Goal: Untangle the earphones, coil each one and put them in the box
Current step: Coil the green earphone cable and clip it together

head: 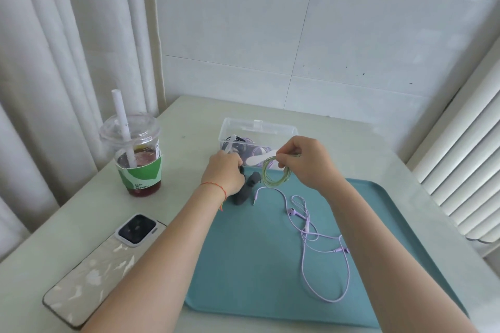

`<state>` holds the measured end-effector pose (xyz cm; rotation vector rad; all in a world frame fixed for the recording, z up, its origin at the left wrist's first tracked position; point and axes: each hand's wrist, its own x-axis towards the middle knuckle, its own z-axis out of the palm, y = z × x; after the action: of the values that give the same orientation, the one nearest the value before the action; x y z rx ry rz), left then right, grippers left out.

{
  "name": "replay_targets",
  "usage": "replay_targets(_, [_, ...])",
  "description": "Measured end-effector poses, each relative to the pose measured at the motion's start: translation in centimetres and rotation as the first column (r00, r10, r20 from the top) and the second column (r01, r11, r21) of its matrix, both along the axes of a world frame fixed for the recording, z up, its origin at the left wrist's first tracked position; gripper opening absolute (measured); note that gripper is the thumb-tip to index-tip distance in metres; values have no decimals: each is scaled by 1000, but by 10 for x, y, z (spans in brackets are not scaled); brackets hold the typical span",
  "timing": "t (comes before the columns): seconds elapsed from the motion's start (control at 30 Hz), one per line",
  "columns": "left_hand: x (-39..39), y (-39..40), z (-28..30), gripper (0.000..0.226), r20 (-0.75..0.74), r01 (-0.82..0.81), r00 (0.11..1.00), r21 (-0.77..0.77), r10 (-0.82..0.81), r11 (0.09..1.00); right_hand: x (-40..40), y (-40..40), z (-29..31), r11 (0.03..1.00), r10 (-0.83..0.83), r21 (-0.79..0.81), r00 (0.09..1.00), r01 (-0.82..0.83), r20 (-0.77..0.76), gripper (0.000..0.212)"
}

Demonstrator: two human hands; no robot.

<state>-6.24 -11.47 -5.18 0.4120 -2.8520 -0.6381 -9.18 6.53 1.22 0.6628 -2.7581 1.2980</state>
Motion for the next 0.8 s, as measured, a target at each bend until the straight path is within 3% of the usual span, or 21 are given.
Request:
replay_targets(0.17, [1,0,-1,43,159,-6,987,-11,7,1000,-1,3,-2,1000,3,-23,1000,-3,14,4])
replay_targets(0.27, [2,-1,4,13,146,15,989,31,-19,999,-1,3,-1,999,36,-23,999,-35,23,3])
replay_targets(0.33, [5,-1,12,22,68,30,997,159,-41,987,1,5,1,997,78,-5,996,-78,47,4])
replay_targets(0.4, [5,1,21,6,-76,100,994,437,-74,894,3,9,4,991,132,-1,988,-132,75,5])
replay_targets(0.47, [5,9,35,17,-159,179,983,690,-95,701,4,13,6,985,171,-30,982,-169,81,6])
replay_targets(0.53, [1,19,50,19,-174,212,977,813,-121,543,4,16,10,983,179,-56,983,-176,51,5])
replay_targets(0.6, [-4,29,60,18,-125,176,983,855,-137,488,5,19,13,982,182,-69,982,-179,45,4])
replay_targets(0.7, [-14,46,63,23,-48,124,987,844,-156,521,3,29,17,983,175,-59,984,-173,44,4])
replay_targets(0.8, [-17,59,60,38,-34,153,980,751,-194,642,-3,40,21,985,163,-64,987,-163,-2,4])
